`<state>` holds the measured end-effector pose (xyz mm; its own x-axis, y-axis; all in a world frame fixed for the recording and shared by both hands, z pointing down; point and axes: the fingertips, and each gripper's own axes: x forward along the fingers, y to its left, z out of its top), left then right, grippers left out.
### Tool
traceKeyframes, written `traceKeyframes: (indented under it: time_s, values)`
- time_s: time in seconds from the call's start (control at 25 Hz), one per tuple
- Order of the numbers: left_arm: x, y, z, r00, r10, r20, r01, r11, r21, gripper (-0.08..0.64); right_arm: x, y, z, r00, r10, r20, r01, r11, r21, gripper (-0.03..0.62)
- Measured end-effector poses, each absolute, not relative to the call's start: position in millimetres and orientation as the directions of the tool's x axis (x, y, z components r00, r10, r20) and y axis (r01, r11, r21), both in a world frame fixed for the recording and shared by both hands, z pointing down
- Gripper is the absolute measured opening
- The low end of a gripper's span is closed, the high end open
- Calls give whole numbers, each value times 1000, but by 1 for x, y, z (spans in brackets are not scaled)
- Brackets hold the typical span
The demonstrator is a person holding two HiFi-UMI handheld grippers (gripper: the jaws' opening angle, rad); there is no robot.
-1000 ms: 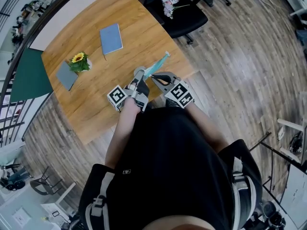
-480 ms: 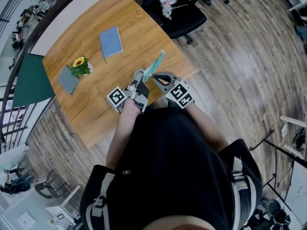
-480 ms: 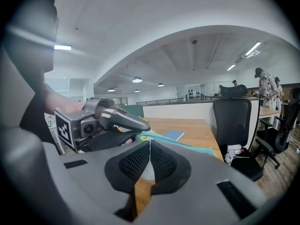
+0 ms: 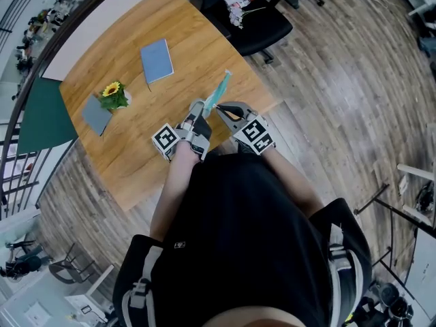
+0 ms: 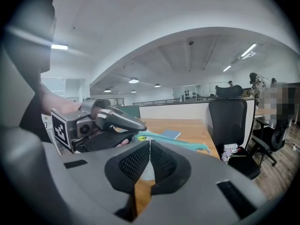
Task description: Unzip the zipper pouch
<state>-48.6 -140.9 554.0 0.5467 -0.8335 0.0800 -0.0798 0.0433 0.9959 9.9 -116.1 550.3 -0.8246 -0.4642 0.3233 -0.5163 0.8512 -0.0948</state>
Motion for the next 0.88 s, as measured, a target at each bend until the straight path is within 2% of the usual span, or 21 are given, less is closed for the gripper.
traceKeyframes:
  time_s: [0.88]
  values:
    - [-38, -141, 544, 580, -811, 71, -109, 9, 994, 6, 21, -125, 548, -794, -519, 315, -570, 817, -89, 8]
